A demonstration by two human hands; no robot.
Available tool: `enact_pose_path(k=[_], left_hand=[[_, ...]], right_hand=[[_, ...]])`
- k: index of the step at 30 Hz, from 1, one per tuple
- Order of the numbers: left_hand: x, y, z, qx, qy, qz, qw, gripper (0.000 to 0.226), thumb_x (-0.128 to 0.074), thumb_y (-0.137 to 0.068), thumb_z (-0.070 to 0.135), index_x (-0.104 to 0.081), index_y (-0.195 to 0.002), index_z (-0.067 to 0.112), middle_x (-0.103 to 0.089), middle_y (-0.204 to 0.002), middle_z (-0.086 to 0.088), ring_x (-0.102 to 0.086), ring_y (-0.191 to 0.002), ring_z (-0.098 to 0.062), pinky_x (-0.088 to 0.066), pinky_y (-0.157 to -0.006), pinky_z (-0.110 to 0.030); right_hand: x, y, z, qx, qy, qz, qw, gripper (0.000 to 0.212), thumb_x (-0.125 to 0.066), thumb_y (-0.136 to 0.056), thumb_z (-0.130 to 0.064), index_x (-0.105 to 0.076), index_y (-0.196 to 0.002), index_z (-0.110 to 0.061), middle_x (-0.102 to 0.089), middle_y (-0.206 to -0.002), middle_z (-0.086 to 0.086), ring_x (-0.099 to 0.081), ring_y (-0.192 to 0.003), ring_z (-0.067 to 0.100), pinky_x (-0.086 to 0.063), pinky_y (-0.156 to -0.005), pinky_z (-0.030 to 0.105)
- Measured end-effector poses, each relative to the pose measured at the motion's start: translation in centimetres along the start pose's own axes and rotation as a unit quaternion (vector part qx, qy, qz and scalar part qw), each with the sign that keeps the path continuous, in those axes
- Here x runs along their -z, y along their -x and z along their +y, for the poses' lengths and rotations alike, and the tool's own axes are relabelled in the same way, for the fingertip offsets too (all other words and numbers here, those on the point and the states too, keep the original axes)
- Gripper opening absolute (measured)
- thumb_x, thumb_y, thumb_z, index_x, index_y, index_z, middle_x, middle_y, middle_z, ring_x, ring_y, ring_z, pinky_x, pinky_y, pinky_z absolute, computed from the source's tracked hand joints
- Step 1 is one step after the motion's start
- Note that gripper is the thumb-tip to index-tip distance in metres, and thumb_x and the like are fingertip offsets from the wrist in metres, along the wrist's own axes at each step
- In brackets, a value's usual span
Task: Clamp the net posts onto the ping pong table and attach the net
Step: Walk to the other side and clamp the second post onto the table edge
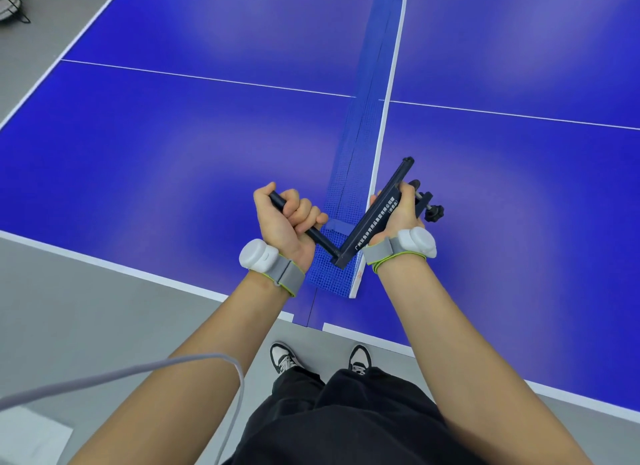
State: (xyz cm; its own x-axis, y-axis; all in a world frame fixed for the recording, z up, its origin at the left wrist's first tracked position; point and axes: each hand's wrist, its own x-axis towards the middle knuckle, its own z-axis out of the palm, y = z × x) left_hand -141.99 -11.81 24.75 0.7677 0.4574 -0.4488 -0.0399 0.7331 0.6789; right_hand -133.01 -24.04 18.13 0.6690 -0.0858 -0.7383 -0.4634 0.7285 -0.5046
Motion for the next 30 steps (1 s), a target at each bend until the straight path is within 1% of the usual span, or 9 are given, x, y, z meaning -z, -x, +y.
enact_pose_path(k=[3,6,8,10,12,14,19,25,30], left_hand=[[0.7,-0.7,-0.1,0.062,-0.052,-0.043,0.996,0.064,-0.035,-0.104,0.061,-0.041,-0.058,0.017,-0.038,-0.052,0.0,-0.039,-0.047,-0.018,-0.046,-0.066,-0.034],[2.4,-0.6,-1.9,0.107,-0.212,-0.069,0.969,0.085,-0.029,-0.097,0.082,-0.078,-0.099,0.013,-0.078,-0.107,-0.007,-0.071,-0.098,-0.025,-0.052,-0.096,-0.042],[3.6,0.5,-3.9,0.136,-0.294,-0.083,0.943,0.075,-0.05,-0.089,0.08,-0.074,-0.125,0.019,-0.076,-0.13,-0.004,-0.071,-0.113,-0.025,-0.053,-0.099,-0.039],[4.9,1.6,-6.0,0.16,-0.332,-0.102,0.924,0.062,-0.074,-0.085,0.055,-0.069,-0.133,0.018,-0.075,-0.135,-0.011,-0.074,-0.109,-0.027,-0.059,-0.094,-0.037],[6.0,2.3,-7.4,0.147,-0.341,-0.094,0.924,0.037,-0.076,-0.098,0.024,-0.069,-0.131,0.01,-0.073,-0.136,-0.022,-0.076,-0.105,-0.03,-0.063,-0.094,-0.036],[6.9,2.7,-7.9,0.121,-0.315,-0.055,0.94,0.029,-0.07,-0.102,0.013,-0.072,-0.13,0.003,-0.074,-0.131,-0.026,-0.077,-0.106,-0.035,-0.065,-0.094,-0.034],[8.5,3.2,-7.9,0.069,-0.278,0.045,0.957,0.018,-0.071,-0.102,0.014,-0.078,-0.115,0.004,-0.083,-0.11,-0.021,-0.081,-0.108,-0.036,-0.067,-0.083,-0.029],[11.9,5.8,-6.7,0.029,-0.266,0.064,0.961,0.02,-0.069,-0.103,0.011,-0.077,-0.116,-0.001,-0.084,-0.106,-0.021,-0.083,-0.1,-0.031,-0.068,-0.085,-0.031],[15.6,9.2,-5.7,0.006,-0.307,0.047,0.951,0.019,-0.066,-0.104,0.008,-0.076,-0.116,-0.004,-0.083,-0.106,-0.022,-0.084,-0.094,-0.03,-0.068,-0.089,-0.035]], right_hand=[[1.3,-1.9,0.9,-0.041,-0.023,0.001,0.999,0.032,-0.079,-0.078,-0.036,-0.062,-0.075,-0.009,-0.065,-0.073,0.006,-0.067,-0.064,0.021,-0.06,-0.067,0.03],[1.9,-2.9,1.5,-0.051,-0.038,-0.009,0.998,0.037,-0.065,-0.094,-0.036,-0.054,-0.068,-0.012,-0.059,-0.059,0.001,-0.062,-0.05,0.015,-0.055,-0.053,0.022],[2.1,-2.9,2.0,-0.051,-0.033,-0.013,0.998,0.039,-0.062,-0.096,-0.037,-0.053,-0.067,-0.013,-0.057,-0.058,0.001,-0.061,-0.048,0.014,-0.051,-0.047,0.021],[2.7,-3.0,2.5,-0.059,0.005,-0.016,0.998,0.04,-0.065,-0.091,-0.044,-0.055,-0.067,-0.013,-0.057,-0.062,0.003,-0.057,-0.048,0.015,-0.048,-0.046,0.022],[3.3,-3.1,3.3,-0.083,0.069,-0.012,0.994,0.043,-0.071,-0.078,-0.053,-0.06,-0.069,-0.012,-0.058,-0.062,0.003,-0.054,-0.047,0.019,-0.046,-0.048,0.024],[3.8,-3.0,4.4,-0.101,0.101,-0.006,0.99,0.045,-0.077,-0.066,-0.055,-0.065,-0.078,-0.014,-0.059,-0.063,0.004,-0.055,-0.049,0.022,-0.048,-0.05,0.029],[5.7,-2.4,6.9,-0.154,0.098,-0.107,0.977,0.066,-0.083,-0.066,-0.055,-0.07,-0.115,-0.012,-0.065,-0.085,0.003,-0.064,-0.069,0.017,-0.055,-0.065,0.031],[10.5,-0.1,8.3,-0.255,0.11,-0.104,0.955,0.076,-0.055,-0.078,-0.078,-0.069,-0.115,-0.012,-0.075,-0.114,0.008,-0.068,-0.108,0.023,-0.053,-0.09,0.037],[15.5,-0.4,9.5,-0.275,0.133,-0.045,0.951,0.066,-0.04,-0.094,-0.071,-0.064,-0.107,-0.011,-0.073,-0.082,0.009,-0.06,-0.07,0.024,-0.047,-0.065,0.029]])
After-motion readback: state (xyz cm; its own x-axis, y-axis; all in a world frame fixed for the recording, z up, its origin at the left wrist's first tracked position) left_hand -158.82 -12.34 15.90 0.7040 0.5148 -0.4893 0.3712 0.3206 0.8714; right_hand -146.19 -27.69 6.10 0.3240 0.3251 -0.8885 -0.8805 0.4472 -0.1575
